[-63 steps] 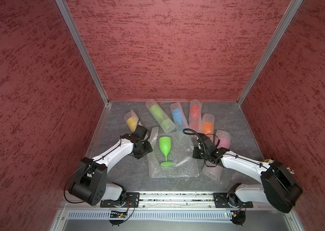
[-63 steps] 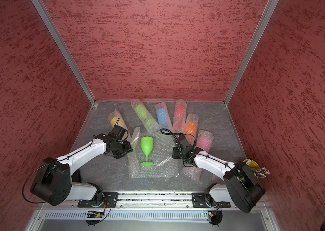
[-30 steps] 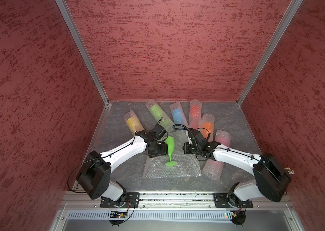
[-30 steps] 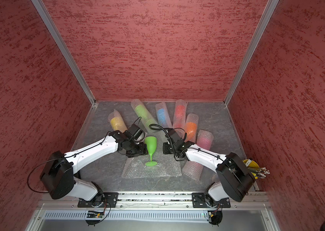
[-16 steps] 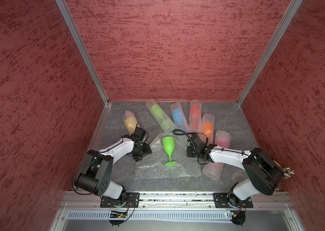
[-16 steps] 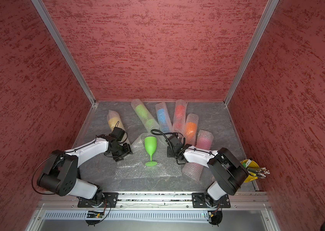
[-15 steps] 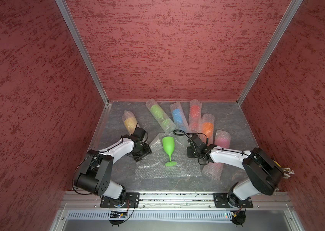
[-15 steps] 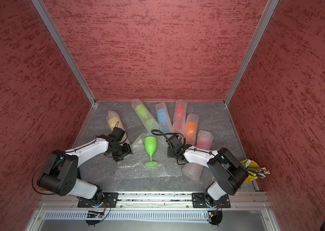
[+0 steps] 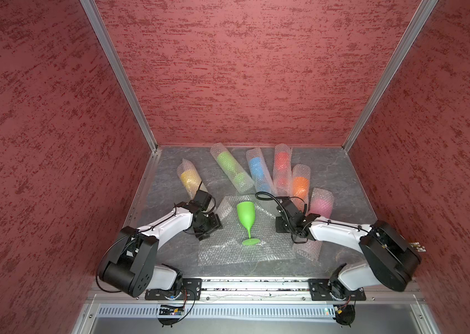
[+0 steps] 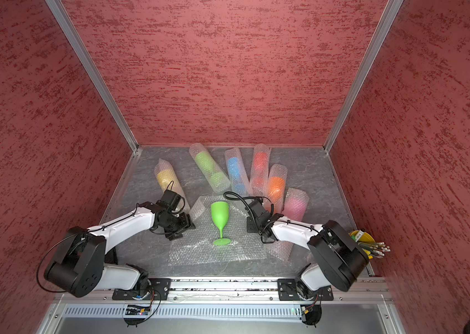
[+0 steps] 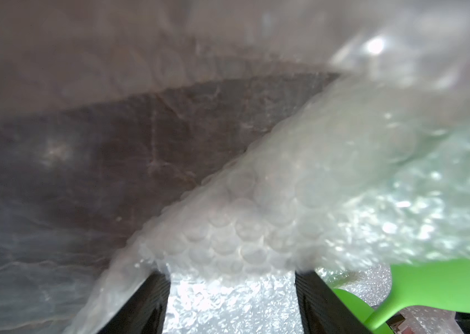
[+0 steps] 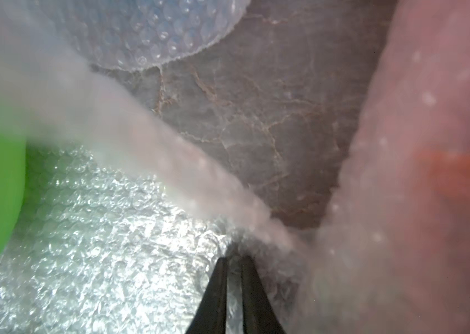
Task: Unpack wine glasses from bubble wrap
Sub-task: Unwrap the bubble wrap at the center of the board, then pick up the wine glass from the bubble wrap.
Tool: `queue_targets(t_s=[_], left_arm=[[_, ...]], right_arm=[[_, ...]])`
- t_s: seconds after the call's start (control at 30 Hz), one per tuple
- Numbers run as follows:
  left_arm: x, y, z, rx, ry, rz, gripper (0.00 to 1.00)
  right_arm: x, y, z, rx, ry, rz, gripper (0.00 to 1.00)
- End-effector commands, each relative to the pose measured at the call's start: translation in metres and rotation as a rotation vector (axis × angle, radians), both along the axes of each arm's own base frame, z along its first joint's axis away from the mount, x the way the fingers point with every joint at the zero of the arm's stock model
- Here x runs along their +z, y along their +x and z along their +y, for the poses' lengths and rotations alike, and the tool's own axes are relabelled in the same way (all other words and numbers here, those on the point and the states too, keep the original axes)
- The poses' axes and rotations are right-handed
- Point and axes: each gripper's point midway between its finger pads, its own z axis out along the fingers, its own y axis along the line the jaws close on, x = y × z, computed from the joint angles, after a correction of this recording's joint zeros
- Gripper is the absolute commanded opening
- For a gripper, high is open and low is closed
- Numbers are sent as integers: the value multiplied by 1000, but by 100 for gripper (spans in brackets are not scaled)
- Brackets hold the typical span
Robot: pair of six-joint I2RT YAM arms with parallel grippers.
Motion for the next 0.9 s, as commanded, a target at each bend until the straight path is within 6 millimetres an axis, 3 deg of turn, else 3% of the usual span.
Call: queue_targets(t_s=[0.0,0.2,0.33,0.47,0.6,0.67,0.73,0.8,0.87], left_arm=[[-1,-12,10,10,37,16,70],[10,-2,20,23,70,-29,71],[19,6,21,53,79,-39,70],[59,11,31,80,108,-145,71],[108,19,35,65,120,-247,73],[133,26,20,1,56,-303,76],[149,30,-7,-90,-37,-313,85],[160,30,-37,-213,-64,-296,85],[158,28,-66,-349,-23,-254,89]], right_arm=[[-5,-25,-4,-17,61,81,15],[1,-36,7,-28,176,112,15],[9,-27,5,-32,143,77,18],[41,-10,-1,-8,82,-36,45],[73,3,5,28,83,-106,62],[87,8,10,43,98,-133,69],[98,14,14,44,109,-155,74],[110,19,15,33,116,-186,76],[121,25,7,-5,99,-224,82]])
